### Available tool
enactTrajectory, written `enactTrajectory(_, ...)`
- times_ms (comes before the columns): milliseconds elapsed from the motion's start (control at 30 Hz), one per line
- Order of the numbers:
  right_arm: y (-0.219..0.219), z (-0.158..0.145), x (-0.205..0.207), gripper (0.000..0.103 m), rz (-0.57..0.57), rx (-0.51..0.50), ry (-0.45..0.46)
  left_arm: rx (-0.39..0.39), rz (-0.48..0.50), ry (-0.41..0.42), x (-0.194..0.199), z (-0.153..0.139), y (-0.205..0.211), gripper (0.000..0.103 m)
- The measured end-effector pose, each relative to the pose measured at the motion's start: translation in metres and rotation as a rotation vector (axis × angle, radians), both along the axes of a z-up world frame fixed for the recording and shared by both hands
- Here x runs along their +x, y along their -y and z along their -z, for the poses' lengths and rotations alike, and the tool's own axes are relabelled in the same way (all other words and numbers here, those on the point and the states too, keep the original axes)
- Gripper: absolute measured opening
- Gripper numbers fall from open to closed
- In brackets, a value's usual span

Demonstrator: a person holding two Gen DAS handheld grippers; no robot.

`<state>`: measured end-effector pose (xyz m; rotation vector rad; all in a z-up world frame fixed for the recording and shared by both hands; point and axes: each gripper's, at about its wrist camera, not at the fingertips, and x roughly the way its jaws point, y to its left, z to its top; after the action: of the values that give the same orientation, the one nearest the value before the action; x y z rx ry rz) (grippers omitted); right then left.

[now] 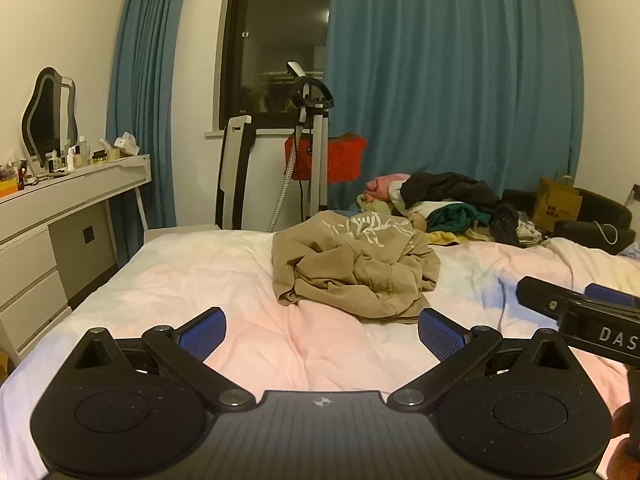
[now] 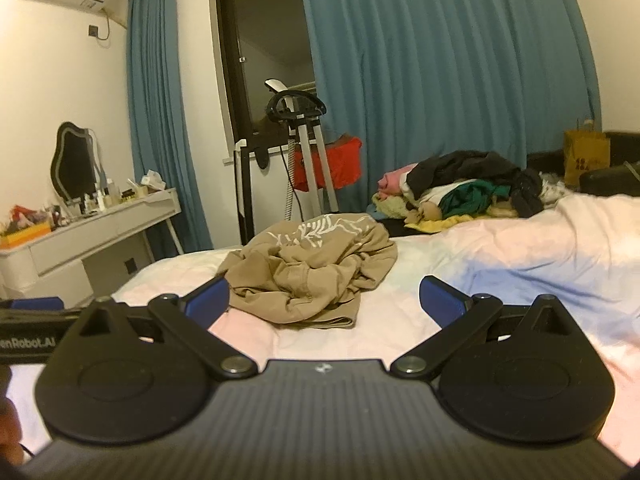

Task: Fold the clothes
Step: 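Move both grippers toward the crumpled beige sweatshirt on the bed, then grasp the beige sweatshirt with the left gripper while the right gripper approaches it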

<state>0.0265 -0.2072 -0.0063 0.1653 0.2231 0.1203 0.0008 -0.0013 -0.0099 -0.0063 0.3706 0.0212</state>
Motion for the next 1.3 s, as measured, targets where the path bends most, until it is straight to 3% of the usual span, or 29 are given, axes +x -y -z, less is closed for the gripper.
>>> enactTrajectory(733, 0.018, 0.0, -0.016, 0.103, 0.042, 0.042, 0.006, -0.011, -0.021, -0.112, 0.0, -0.001, 0.016, 0.103)
enactTrajectory(1000, 0.024, 0.001, -0.013, 0.103, 0.091, 0.068, -0.024, -0.018, -0.03, -0.226, 0.056, 0.009, 0.025, 0.103)
enactTrajectory(1133, 0.03, 0.006, -0.004, 0.103, 0.119, 0.106, -0.051, -0.069, -0.048, -0.294, 0.105, 0.024, 0.019, 0.103)
enactTrajectory(1300, 0.037, 0.021, 0.019, 0.103, 0.139, 0.168, -0.085, -0.155, -0.07, -0.319, 0.168, 0.049, 0.01, 0.103)
